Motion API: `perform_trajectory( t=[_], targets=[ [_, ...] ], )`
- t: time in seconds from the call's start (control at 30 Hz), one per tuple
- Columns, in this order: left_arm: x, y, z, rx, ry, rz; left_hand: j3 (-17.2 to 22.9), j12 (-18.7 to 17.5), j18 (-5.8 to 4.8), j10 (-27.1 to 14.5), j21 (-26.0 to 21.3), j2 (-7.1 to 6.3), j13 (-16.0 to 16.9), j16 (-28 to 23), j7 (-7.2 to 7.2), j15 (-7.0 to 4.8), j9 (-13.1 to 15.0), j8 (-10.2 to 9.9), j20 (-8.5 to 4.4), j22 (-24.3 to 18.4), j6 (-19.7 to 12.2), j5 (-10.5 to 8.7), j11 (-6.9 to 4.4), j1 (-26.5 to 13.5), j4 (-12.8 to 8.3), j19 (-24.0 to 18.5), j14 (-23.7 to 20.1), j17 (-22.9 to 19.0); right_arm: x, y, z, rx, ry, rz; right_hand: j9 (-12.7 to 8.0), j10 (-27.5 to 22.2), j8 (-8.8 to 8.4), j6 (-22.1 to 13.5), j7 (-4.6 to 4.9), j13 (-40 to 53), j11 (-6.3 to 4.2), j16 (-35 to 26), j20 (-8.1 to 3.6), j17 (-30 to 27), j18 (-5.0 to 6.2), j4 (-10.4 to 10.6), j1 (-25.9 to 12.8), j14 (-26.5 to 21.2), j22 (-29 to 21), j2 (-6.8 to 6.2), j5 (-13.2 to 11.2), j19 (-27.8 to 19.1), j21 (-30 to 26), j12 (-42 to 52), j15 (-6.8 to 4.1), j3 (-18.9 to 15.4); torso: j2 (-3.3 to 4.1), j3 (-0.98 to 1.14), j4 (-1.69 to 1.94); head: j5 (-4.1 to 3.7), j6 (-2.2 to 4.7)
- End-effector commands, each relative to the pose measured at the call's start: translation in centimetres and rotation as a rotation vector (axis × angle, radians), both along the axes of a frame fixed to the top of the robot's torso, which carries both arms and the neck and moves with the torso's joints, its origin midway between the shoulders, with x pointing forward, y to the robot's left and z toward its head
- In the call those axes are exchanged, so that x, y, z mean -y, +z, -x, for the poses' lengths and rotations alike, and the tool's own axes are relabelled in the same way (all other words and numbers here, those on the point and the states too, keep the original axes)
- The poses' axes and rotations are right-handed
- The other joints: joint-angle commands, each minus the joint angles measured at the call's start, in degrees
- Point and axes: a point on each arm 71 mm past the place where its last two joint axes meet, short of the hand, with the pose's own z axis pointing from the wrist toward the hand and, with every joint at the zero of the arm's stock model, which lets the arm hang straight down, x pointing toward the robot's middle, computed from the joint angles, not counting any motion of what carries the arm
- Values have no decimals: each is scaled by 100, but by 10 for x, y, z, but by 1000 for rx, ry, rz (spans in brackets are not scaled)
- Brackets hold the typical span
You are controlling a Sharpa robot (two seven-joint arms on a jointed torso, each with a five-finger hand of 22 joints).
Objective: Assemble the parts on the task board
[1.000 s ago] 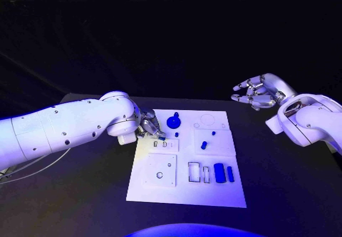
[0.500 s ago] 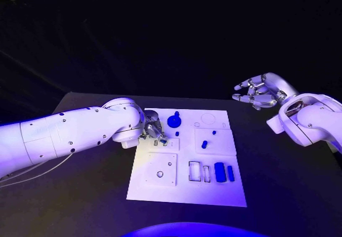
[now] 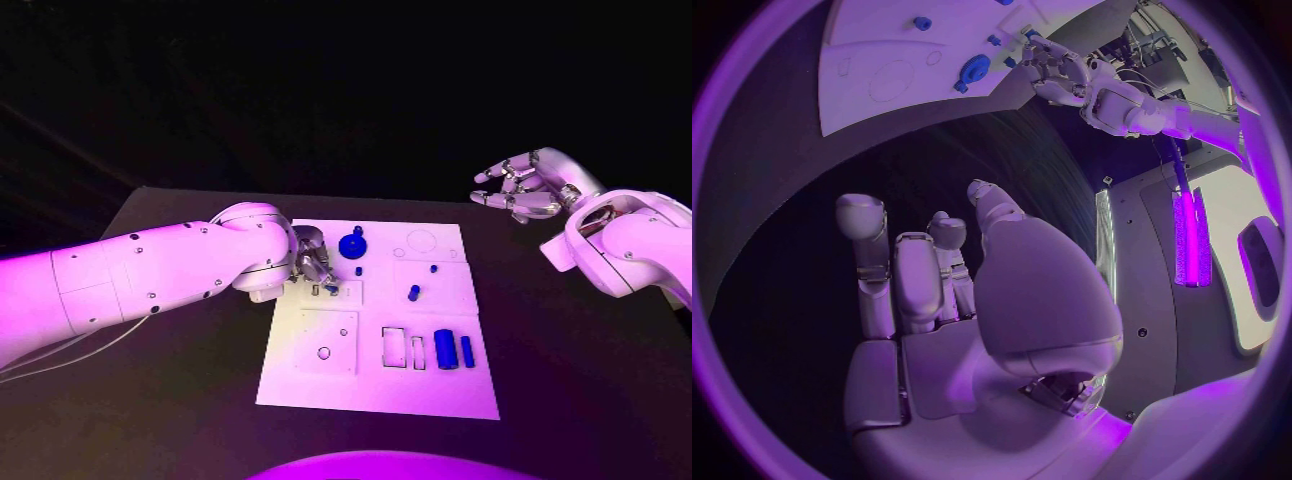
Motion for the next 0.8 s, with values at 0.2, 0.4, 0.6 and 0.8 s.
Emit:
perform_trajectory(
  t=[0.2, 0.4, 0.6, 0.8],
  targets=[
    [4, -1, 0, 6, -23, -29, 991, 39, -95, 44, 42, 26, 19, 31, -107, -45, 19, 42, -22, 15, 50, 8, -18, -55, -939, 43, 447, 1036, -1, 0, 1, -1, 11, 9, -7, -9, 39, 45, 6, -2, -20, -36, 9, -1, 98, 48, 23, 23, -3, -28, 20, 24, -17, 12, -1, 1, 2, -1, 2, 1, -9],
    [5, -3, -1, 9, -38, -50, 995, 70, -98, 63, 47, 38, 47, 31, -114, -50, 28, 63, -26, 27, 55, 6, -23, -88, -938, 51, 448, 1036, -1, 0, 1, -1, 11, 9, -7, -9, 39, 45, 6, -2, -20, -36, 9, -1, 98, 48, 23, 23, -3, -28, 20, 24, -17, 12, -1, 1, 5, -1, -4, 4, -19],
    [6, -5, -1, 10, -48, -70, 995, 78, -97, 69, 47, 40, 52, 31, -118, -52, 32, 72, -28, 26, 57, 5, -26, -101, -938, 51, 448, 1036, -2, 0, 2, -1, 13, 8, -7, -6, 43, 48, 5, -1, -20, -33, 8, 7, 96, 55, 21, 25, 1, -27, 36, 30, -13, 16, -2, 2, 3, -1, 4, -2, -30],
    [6, -6, -1, 8, -56, -81, 992, 90, -98, 77, 47, 40, 63, 31, -122, -54, 37, 83, -29, 28, 58, 3, -29, -117, -940, 53, 448, 1036, -2, 0, 1, -1, 15, 8, -7, -6, 43, 48, 5, -1, -20, -33, 8, 7, 96, 55, 21, 25, 1, -27, 36, 30, -13, 16, -2, 2, 4, 1, 5, -1, -41]
  ],
)
